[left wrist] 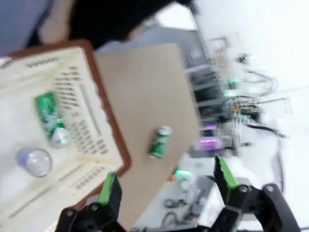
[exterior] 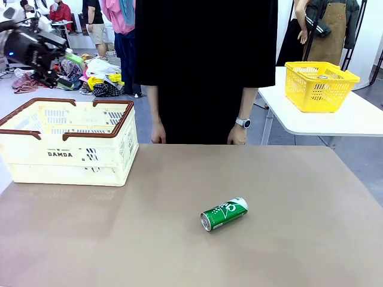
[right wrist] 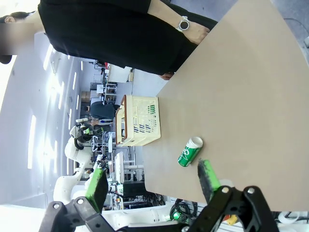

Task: Place the drinks into the Shopping basket.
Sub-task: Pick up one drink and place it into the Shopping basket.

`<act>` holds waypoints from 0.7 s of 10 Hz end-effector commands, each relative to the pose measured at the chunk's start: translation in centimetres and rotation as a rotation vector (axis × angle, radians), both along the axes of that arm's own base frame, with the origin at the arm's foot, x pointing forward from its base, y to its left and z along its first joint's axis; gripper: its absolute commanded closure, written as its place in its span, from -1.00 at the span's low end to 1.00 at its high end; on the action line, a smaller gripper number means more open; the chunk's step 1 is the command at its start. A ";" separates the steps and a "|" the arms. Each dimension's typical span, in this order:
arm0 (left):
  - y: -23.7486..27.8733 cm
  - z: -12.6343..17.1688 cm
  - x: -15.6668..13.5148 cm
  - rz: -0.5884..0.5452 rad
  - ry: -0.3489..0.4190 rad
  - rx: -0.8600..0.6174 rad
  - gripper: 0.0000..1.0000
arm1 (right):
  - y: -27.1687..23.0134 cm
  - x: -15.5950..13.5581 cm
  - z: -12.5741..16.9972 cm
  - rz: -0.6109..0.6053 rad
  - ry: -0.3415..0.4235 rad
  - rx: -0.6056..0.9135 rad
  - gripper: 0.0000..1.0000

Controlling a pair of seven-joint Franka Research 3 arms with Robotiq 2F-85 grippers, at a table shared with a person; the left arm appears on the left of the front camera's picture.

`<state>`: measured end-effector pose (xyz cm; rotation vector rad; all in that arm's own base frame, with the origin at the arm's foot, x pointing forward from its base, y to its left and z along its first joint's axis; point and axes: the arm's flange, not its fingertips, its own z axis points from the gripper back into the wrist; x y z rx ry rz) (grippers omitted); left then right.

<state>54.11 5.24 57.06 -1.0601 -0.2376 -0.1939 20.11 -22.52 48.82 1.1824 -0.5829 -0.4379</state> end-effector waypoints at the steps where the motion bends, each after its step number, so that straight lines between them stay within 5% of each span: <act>1: 4.5 -3.8 2.0 -0.104 0.118 -0.204 -1.00 | -0.1 0.3 0.2 0.003 -0.040 0.006 -1.00; 3: 10.5 -6.7 0.8 -0.088 0.124 -0.326 -1.00 | -0.1 0.3 0.2 0.003 -0.040 0.006 -1.00; 7: 23.4 -6.9 -3.1 0.026 0.065 -0.423 -1.00 | -0.1 0.3 0.2 0.003 -0.040 0.006 -1.00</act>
